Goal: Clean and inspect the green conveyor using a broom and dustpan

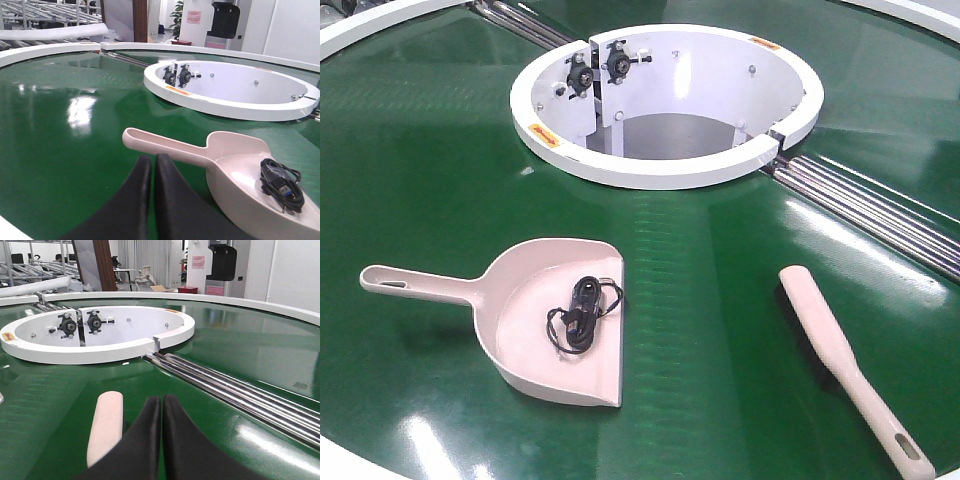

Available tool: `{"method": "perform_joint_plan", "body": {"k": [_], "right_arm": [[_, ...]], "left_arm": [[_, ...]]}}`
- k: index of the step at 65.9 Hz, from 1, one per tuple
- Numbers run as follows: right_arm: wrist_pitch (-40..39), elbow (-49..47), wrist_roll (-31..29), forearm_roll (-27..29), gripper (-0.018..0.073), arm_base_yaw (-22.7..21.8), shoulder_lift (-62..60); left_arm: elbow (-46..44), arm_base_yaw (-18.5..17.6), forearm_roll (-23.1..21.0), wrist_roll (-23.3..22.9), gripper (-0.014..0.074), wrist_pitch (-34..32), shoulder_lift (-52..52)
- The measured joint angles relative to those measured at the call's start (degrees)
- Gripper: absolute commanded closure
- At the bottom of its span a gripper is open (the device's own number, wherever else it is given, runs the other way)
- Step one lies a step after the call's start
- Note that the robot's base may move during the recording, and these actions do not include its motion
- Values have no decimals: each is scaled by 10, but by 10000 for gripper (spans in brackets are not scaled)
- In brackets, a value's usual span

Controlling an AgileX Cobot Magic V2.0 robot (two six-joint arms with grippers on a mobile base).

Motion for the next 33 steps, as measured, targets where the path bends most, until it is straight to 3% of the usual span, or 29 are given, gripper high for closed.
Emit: {"method": "perform_joint_plan", "body": {"k": [33], "right_arm": [[0,0,0,0,569,0,0]], "left_arm": [[0,0,0,0,604,0,0]]}}
